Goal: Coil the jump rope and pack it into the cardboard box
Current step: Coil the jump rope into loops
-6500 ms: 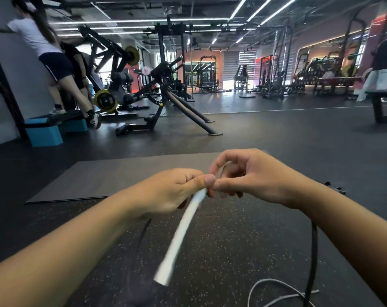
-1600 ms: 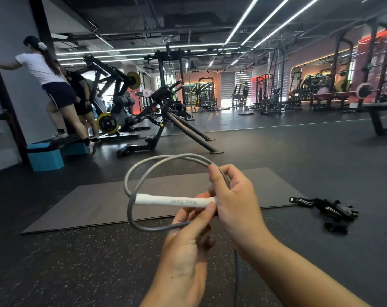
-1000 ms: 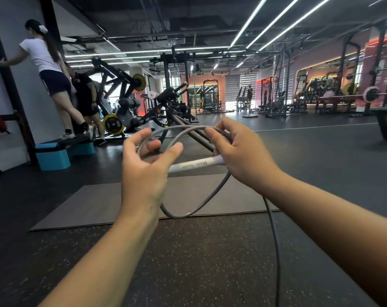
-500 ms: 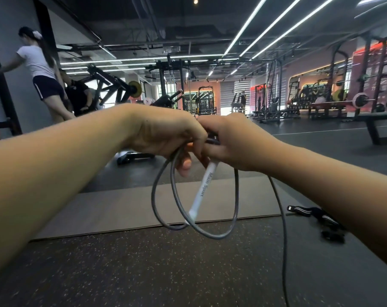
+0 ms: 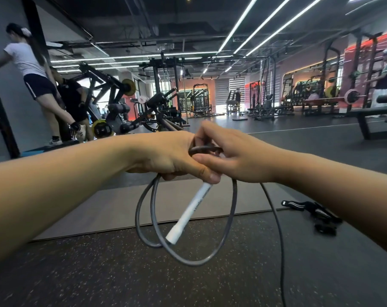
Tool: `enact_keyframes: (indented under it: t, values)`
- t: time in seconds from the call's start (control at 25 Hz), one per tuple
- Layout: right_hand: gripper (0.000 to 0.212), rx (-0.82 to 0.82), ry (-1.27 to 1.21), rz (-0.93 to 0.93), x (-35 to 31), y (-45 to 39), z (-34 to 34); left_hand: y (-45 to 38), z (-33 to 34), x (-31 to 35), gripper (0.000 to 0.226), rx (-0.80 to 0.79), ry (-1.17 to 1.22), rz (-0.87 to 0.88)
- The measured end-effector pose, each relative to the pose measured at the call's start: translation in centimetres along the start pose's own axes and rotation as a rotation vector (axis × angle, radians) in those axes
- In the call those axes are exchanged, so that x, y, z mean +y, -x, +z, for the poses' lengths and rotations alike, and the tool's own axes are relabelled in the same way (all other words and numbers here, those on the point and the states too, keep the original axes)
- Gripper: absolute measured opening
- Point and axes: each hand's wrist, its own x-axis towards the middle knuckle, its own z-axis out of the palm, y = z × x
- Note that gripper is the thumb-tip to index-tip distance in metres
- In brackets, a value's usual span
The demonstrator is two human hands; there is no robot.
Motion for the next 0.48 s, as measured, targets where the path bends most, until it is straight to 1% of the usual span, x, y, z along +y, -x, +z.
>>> enact_keyframes:
  t: [0.08,0.12,0.16,0.24,0.28,0.32,0.4,0.48]
  values:
    - [0.031,-0.005,-0.308,0.124,0.1,0.1,-1.2,0.3,0.1,-0.7,0.025,-0.013,-0.060,-0.036]
    - [0.033,-0.009,-0.422,0.200,0.3,0.1,-2.0,0.5,0.1,-1.2,0.028,0.001,-0.082,-0.045]
    - [0.032,-0.031,-0.474,0.266,0.6,0.1,-2.7,0.7,0.1,-1.5,0.031,0.014,-0.080,-0.031]
    - [0.024,-0.111,-0.429,0.328,1.4,0.1,-3.7,1.1,-0.1,-1.8,0.034,0.010,-0.033,0.017]
    - [0.025,-0.157,-0.378,0.337,1.7,0.2,-3.9,1.3,-0.3,-2.0,0.037,0.000,-0.019,0.031]
    - [0.033,-0.196,-0.339,0.354,1.8,0.3,-4.0,1.5,-0.6,-2.3,0.040,-0.004,0.007,0.030]
    - [0.046,-0.230,-0.325,0.428,2.4,0.5,-4.3,2.0,-1.1,-3.0,0.039,0.025,0.159,-0.008]
    - [0.045,-0.211,-0.379,0.500,3.2,1.3,-4.4,2.6,-1.9,-3.6,0.034,0.094,0.332,-0.064]
